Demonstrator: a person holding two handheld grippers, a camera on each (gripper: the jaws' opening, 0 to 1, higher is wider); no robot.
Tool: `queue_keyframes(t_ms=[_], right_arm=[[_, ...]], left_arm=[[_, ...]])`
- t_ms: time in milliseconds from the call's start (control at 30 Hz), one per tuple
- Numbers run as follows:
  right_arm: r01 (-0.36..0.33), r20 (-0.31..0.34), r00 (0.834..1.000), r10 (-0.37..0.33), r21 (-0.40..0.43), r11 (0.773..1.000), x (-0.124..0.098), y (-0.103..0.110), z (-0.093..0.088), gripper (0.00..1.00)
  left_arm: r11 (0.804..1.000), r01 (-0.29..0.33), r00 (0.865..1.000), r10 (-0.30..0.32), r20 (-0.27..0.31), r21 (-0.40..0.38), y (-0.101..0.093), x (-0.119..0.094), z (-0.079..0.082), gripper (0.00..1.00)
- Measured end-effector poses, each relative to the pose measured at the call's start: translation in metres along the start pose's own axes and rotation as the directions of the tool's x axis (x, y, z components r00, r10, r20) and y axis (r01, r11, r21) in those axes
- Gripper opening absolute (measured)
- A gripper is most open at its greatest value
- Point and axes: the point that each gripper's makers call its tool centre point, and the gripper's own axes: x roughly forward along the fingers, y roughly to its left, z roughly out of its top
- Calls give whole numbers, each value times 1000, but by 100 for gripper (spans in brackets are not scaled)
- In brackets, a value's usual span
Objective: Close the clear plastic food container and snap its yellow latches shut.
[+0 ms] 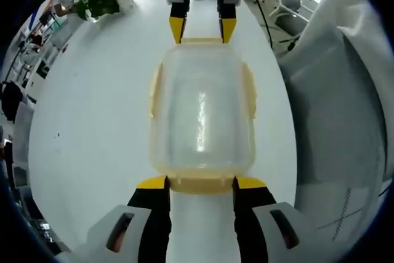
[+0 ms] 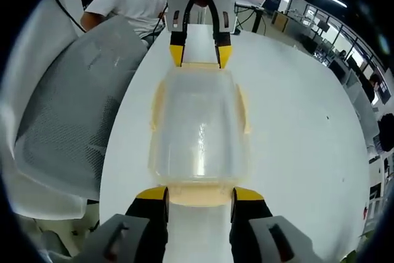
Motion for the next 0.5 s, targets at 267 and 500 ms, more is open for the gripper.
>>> queue_keyframes(t_ms=[267,500], right_arm=[[4,-8,1000,-4,-12,1000,0,0,0,38],[8,-36,999,-9,-42,999,3,1,-3,38]], left_arm=[[1000,14,1000,-14,1,-28,-1,3,-2,38],[1000,9,1000,-9,-3,-19,-2,2,-2,38]])
